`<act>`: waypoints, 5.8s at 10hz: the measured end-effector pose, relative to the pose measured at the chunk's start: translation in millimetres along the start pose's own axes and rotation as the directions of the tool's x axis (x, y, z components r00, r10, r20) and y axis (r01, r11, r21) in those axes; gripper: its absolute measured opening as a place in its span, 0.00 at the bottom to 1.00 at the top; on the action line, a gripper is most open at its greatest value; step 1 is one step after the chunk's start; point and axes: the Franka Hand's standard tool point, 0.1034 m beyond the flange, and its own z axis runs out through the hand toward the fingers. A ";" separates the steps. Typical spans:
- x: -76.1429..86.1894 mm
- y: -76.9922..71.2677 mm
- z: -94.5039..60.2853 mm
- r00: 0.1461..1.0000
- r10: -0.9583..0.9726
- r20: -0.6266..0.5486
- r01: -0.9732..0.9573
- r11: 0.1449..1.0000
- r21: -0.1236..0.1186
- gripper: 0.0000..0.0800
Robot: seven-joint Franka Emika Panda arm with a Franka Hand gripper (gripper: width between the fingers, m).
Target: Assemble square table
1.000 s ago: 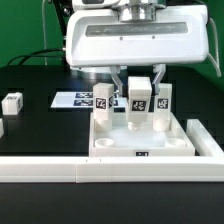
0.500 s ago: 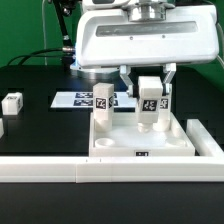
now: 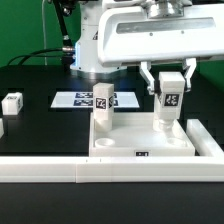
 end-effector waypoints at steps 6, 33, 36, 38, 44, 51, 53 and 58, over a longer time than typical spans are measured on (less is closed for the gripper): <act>-4.4 -12.6 -0.8 0.997 -0.019 -0.072 0.020 1.000 0.005 0.36; -41.7 -23.0 31.4 0.994 -0.083 -0.066 0.083 0.997 -0.001 0.36; -42.0 -22.9 31.6 0.994 -0.088 -0.065 0.088 0.996 -0.001 0.77; -42.1 -22.9 31.7 0.993 -0.096 -0.065 0.096 0.995 -0.002 0.81; -21.9 -16.2 7.6 0.993 -0.114 -0.035 0.114 0.993 0.003 0.81; -22.2 -19.8 17.0 0.938 -0.101 0.331 0.091 0.995 0.047 0.81; -28.0 -23.2 18.9 0.875 -0.097 0.474 0.080 0.995 0.055 0.81; -33.8 -17.5 23.9 0.861 -0.103 0.498 0.087 0.995 0.054 0.76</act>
Offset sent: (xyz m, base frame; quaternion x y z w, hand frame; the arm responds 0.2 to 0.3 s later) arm -0.0123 0.0163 -0.0042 -0.0150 0.0296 0.0112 0.9994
